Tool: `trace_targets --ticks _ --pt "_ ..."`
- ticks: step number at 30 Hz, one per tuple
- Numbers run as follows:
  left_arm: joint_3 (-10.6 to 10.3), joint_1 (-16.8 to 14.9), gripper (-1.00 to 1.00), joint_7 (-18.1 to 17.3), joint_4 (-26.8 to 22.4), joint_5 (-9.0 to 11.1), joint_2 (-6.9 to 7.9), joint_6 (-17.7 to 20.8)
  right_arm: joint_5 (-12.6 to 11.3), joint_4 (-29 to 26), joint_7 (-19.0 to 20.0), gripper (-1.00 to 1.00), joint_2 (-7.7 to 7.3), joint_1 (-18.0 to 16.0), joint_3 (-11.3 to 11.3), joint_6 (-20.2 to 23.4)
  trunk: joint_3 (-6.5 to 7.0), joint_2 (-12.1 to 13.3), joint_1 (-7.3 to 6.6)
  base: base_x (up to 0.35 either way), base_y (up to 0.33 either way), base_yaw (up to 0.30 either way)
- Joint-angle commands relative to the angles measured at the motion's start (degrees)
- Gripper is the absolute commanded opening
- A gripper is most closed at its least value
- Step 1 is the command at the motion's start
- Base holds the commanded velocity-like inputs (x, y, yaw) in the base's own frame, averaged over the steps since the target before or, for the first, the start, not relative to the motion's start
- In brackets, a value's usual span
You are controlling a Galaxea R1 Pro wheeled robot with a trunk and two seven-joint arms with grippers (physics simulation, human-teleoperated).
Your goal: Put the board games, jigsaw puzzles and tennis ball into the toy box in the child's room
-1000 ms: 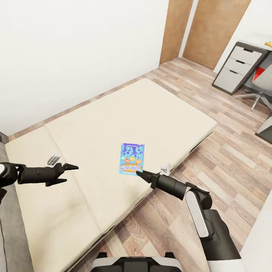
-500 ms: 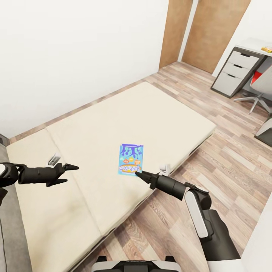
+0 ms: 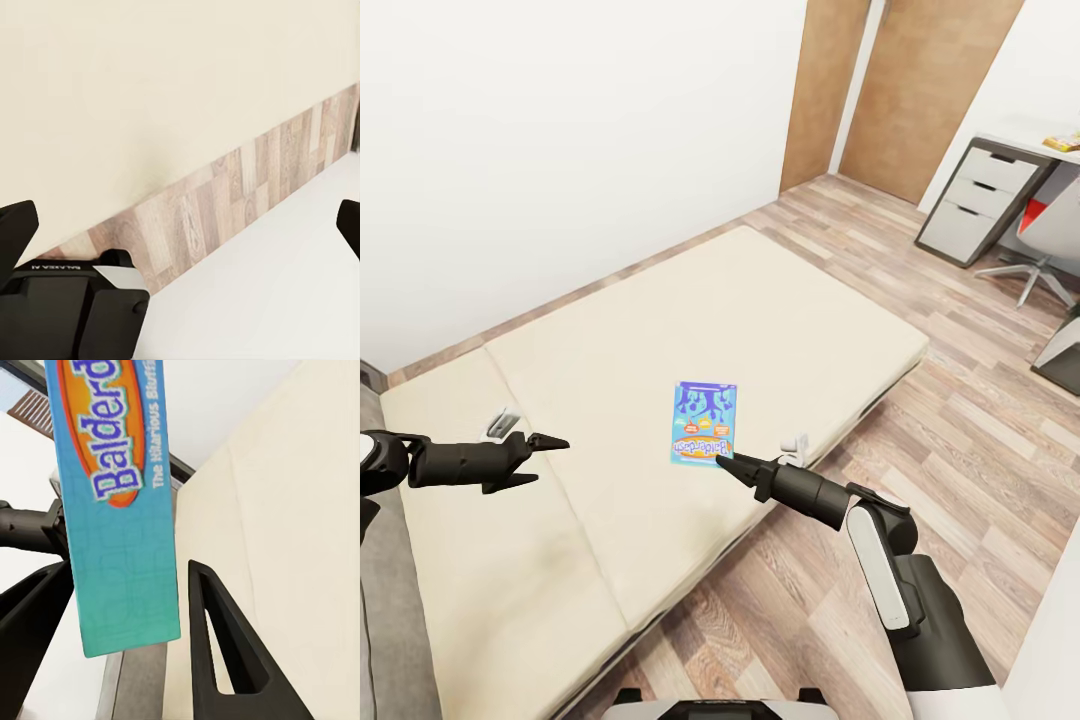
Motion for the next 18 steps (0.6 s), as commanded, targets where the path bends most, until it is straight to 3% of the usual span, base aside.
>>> trace_targets --ticks 1,18 --pt "-0.07 -0.06 1.0 0.56 -0.03 0.56 0.05 0.0 -0.23 -0.02 0.0 -1.0 0.02 -0.02 0.0 0.33 0.02 -0.09 0.04 0.0 0.0 0.0" --pt "-0.11 -0.06 1.0 0.57 -0.03 0.56 0.05 0.0 -0.23 -0.02 -0.07 -1.0 0.03 -0.03 0.04 0.01 1.63 -0.09 0.04 0.0 -0.005 0.0"
